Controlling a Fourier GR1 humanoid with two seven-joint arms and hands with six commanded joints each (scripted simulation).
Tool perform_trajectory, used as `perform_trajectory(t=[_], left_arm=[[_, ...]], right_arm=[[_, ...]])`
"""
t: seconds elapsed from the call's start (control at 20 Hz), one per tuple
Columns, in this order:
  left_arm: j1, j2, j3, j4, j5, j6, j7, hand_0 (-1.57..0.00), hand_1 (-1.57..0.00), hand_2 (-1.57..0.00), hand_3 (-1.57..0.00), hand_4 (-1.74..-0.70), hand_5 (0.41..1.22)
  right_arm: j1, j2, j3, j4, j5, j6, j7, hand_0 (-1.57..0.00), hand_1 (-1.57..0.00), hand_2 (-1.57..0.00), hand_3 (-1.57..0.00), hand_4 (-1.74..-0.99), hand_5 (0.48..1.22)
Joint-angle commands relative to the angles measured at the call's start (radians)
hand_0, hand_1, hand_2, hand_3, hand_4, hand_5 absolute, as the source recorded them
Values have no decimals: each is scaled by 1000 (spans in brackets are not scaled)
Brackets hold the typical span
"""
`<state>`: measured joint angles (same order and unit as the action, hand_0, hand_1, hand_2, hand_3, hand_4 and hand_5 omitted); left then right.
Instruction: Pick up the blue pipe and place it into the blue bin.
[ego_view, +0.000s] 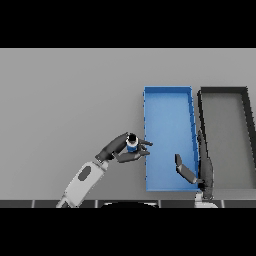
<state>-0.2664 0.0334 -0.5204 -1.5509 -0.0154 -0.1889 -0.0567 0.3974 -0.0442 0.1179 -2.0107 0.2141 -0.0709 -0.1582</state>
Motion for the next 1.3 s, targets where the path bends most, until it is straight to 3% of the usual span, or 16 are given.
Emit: perform_trajectory(t=[0.0, 0.15, 0.3, 0.45, 0.55, 0.75, 0.85, 0.95, 1.25], left_arm=[[-2, 4, 11, 2, 7, -11, -9, -1571, -1571, -1571, -1571, -1467, 1221], [2, -17, 12, 6, -1, -24, -12, -1571, -1571, -1571, -1571, -1467, 1221], [1, -28, 18, 3, -11, -30, 7, -1571, -1571, -1571, -1571, -1467, 1221], [-2, -31, 28, 15, -26, -38, 12, -1571, -1571, -1571, -1571, -1467, 1221], [-1, -33, 32, 1, -29, -45, 16, -1571, -1571, -1571, -1571, -1467, 1221], [-13, -39, 54, 22, -38, -66, 3, -1571, -1571, -1571, -1571, -1467, 1221], [-24, -50, 63, 37, -47, -71, -7, -1571, -1571, -1571, -1571, -1466, 1221], [-7, -50, 65, 26, -42, -89, -9, -1571, -1571, -1571, -1571, -1464, 1221], [10, -61, 88, 16, -49, -114, 24, -1571, -1571, -1571, -1571, -1469, 1221]], right_arm=[[4, -23, 4, -44, -78, 67, 26, 1, -22, -89, -1, -1202, 624], [-78, -108, 1, -98, -214, 190, 227, 1, -23, -118, -1, -1224, 600], [-211, -175, 8, -111, -305, 270, 374, 1, -11, -106, 0, -1247, 568], [-339, -210, 55, -121, -309, 301, 484, 1, -5, -90, 1, -1270, 558], [-413, -237, 73, -123, -328, 329, 529, 1, -3, -66, 1, -1291, 558], [-560, -209, 150, -92, -344, 352, 596, 1, -1, -42, 1, -1300, 560], [-592, -193, 185, -89, -363, 368, 625, 1, 0, -45, 1, -1282, 555], [-658, -187, 205, -76, -360, 381, 608, 1, 0, -48, 1, -1253, 554], [-831, -155, 240, -3, -365, 394, 721, -23, -32, -83, 1, -1186, 521]])
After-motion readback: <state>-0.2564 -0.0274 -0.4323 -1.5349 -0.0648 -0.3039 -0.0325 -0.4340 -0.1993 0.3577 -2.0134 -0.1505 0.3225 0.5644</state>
